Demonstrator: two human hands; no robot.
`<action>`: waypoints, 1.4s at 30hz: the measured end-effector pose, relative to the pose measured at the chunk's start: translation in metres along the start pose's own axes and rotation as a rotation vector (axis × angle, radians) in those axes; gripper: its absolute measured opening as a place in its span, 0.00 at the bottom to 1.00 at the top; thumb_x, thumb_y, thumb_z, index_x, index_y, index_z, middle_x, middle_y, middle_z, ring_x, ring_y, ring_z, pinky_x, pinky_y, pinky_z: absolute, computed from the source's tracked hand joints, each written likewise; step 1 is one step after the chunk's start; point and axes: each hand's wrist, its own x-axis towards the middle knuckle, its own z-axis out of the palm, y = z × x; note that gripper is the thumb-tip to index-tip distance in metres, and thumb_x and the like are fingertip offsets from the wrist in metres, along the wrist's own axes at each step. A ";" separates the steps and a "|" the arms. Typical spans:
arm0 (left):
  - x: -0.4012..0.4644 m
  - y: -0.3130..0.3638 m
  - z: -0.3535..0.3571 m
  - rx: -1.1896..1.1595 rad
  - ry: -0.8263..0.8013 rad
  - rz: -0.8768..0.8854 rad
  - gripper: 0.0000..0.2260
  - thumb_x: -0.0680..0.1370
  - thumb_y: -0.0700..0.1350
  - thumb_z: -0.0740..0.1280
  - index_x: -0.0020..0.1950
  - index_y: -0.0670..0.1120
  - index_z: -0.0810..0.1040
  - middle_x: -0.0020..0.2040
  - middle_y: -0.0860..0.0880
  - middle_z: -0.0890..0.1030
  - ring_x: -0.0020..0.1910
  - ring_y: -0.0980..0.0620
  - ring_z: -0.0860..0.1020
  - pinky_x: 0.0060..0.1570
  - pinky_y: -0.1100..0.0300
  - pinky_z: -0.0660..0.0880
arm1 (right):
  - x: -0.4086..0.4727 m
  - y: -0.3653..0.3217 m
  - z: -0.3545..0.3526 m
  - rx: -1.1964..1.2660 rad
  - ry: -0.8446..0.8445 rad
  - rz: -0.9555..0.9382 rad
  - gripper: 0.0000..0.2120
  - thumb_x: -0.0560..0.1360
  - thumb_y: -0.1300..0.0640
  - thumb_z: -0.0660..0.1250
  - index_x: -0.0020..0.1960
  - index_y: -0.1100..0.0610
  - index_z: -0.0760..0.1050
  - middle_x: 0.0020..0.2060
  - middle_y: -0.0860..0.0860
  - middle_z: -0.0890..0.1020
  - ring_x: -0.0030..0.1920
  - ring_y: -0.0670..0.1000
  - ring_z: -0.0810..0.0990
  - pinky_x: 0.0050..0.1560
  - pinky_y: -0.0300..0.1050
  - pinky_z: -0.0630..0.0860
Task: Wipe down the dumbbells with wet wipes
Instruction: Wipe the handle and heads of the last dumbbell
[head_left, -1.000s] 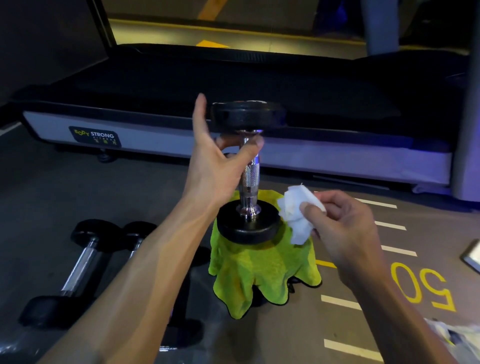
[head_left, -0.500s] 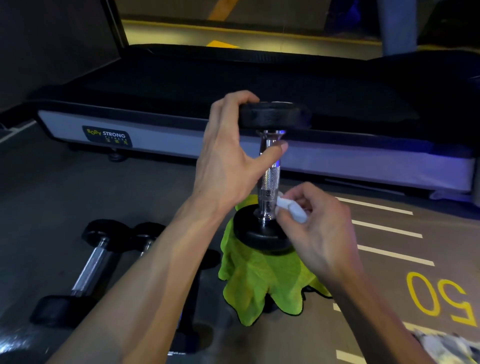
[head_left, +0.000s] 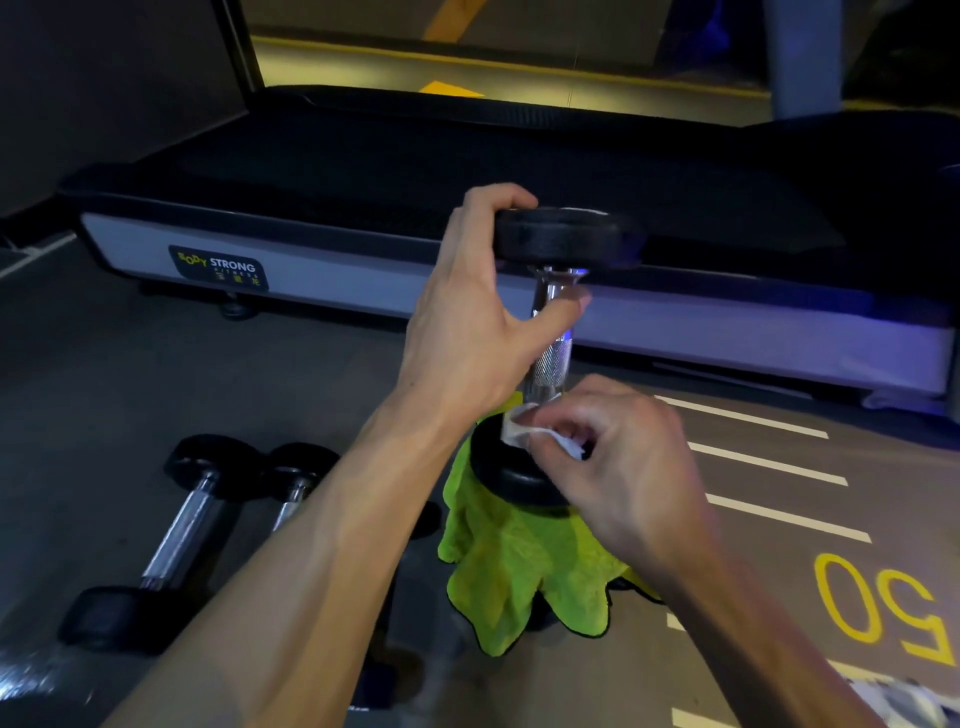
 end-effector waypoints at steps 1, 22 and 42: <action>0.001 -0.001 0.000 -0.002 0.001 -0.005 0.28 0.73 0.52 0.79 0.68 0.55 0.69 0.62 0.56 0.77 0.59 0.60 0.77 0.47 0.66 0.72 | 0.000 -0.001 0.002 -0.011 0.041 -0.041 0.08 0.73 0.59 0.76 0.46 0.45 0.86 0.41 0.43 0.82 0.42 0.43 0.80 0.44 0.41 0.76; 0.006 -0.009 -0.004 0.002 -0.035 0.001 0.30 0.72 0.56 0.80 0.68 0.56 0.68 0.61 0.56 0.78 0.60 0.57 0.78 0.50 0.60 0.75 | -0.003 0.015 -0.024 -0.339 -0.064 -0.112 0.10 0.74 0.45 0.62 0.43 0.47 0.80 0.37 0.42 0.74 0.42 0.49 0.67 0.41 0.49 0.67; 0.000 -0.001 -0.003 -0.014 -0.036 0.003 0.29 0.73 0.53 0.79 0.68 0.57 0.66 0.62 0.55 0.78 0.56 0.56 0.80 0.50 0.58 0.78 | -0.009 -0.015 -0.017 -0.239 -0.064 -0.011 0.02 0.75 0.53 0.74 0.44 0.47 0.83 0.39 0.42 0.83 0.42 0.44 0.79 0.42 0.32 0.68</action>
